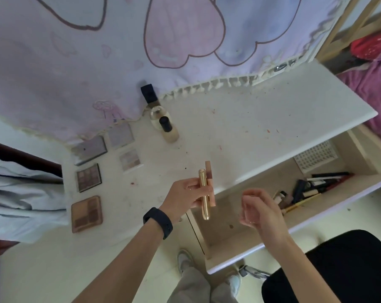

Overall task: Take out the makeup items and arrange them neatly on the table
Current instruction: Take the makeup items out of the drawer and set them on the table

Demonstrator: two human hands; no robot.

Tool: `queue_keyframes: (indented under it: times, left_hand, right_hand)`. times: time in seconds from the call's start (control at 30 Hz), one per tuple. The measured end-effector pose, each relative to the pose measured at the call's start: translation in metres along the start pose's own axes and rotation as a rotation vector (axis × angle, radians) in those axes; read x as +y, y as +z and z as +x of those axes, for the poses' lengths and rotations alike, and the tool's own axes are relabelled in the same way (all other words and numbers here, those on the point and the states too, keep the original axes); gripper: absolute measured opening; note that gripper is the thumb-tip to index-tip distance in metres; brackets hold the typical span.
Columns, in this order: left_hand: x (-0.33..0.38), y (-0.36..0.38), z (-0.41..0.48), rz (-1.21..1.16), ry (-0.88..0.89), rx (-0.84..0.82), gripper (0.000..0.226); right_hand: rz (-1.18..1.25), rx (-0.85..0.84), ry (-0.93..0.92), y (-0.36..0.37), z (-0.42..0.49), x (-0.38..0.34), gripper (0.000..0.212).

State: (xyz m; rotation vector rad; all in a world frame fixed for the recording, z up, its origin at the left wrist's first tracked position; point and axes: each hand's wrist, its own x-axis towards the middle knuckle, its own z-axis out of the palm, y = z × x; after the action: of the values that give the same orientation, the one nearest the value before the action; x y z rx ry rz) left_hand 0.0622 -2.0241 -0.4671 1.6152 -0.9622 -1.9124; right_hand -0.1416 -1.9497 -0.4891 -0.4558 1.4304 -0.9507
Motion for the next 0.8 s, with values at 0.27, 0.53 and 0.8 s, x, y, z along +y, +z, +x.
queue_keyframes:
  times: [0.27, 0.53, 0.8]
  left_hand:
    - [-0.008, -0.048, -0.019, 0.111, 0.050, -0.053, 0.018]
    - [-0.010, -0.092, -0.021, 0.108, 0.058, 0.010, 0.034]
    - [-0.003, -0.108, -0.018, -0.203, 0.010, -0.009, 0.034]
  right_hand:
    - [-0.301, -0.238, -0.056, 0.080, 0.017, -0.009, 0.011]
    - [-0.464, -0.327, -0.128, 0.124, 0.030, -0.007, 0.018]
    - [-0.409, -0.357, -0.061, 0.149, 0.039, -0.014, 0.016]
